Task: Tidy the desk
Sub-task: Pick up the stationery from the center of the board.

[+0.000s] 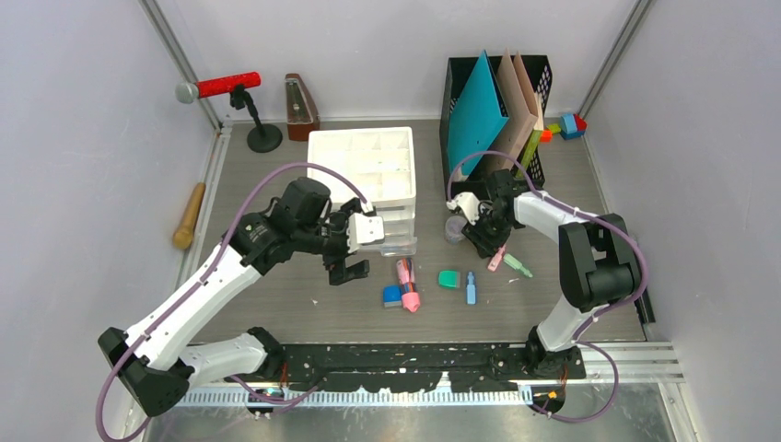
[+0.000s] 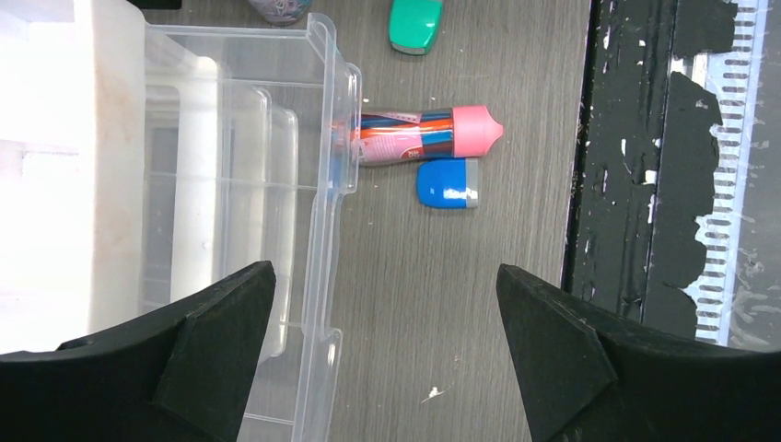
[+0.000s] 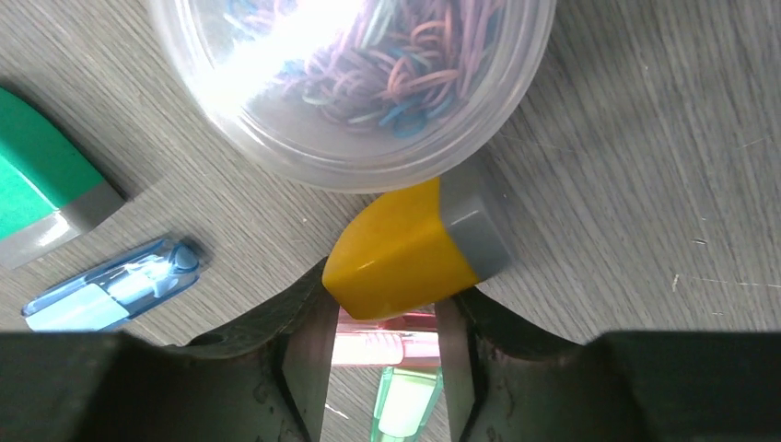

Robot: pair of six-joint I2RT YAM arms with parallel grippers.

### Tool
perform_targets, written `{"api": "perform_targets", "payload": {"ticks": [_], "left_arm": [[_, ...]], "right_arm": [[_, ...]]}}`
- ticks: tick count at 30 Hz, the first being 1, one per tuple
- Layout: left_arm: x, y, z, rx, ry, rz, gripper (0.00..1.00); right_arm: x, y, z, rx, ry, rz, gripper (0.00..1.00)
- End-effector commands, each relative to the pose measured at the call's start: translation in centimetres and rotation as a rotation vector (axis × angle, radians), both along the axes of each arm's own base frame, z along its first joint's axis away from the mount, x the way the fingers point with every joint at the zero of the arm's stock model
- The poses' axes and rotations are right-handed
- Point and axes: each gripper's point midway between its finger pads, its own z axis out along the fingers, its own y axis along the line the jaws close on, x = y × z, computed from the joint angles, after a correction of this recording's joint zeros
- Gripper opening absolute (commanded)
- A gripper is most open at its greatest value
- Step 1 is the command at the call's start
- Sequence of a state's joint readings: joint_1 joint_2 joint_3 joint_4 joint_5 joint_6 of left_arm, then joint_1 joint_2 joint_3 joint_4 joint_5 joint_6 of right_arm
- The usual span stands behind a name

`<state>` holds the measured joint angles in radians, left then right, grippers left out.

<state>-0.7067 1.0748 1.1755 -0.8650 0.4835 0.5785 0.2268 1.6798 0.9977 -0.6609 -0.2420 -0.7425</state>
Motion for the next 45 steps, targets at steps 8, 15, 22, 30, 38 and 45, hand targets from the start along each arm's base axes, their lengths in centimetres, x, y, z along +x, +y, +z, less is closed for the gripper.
{"api": "perform_targets", "payload": {"ticks": [8, 15, 22, 30, 38, 45], "left_arm": [[0.1, -0.1, 1.2, -0.049, -0.045, 0.011, 0.94], [-0.3, 0.3, 1.0, -0.051, -0.054, 0.015, 0.94], [-0.1, 0.3, 0.9, -0.052, -0.055, 0.022, 0.94], [0.0, 0.2, 0.7, -0.05, -0.053, 0.028, 0.94], [0.6, 0.2, 1.4, -0.069, -0.077, 0.06, 0.94], [3.5, 0.2, 4.3, -0.168, -0.134, 0.251, 0.95]], "right_arm": [[0.8, 0.1, 1.4, 0.011, -0.049, -0.052, 0.5], [0.0, 1.0, 1.3, 0.064, 0.018, -0.131, 0.86], [2.1, 2.4, 2.0, 0.127, 0.01, -0.255, 0.85], [3.5, 2.5, 1.6, 0.118, 0.01, -0.304, 0.56], [2.2, 0.6, 4.8, 0.042, -0.04, -0.295, 0.29], [0.9, 0.5, 11.0, 0.079, -0.145, -0.27, 0.2]]}}
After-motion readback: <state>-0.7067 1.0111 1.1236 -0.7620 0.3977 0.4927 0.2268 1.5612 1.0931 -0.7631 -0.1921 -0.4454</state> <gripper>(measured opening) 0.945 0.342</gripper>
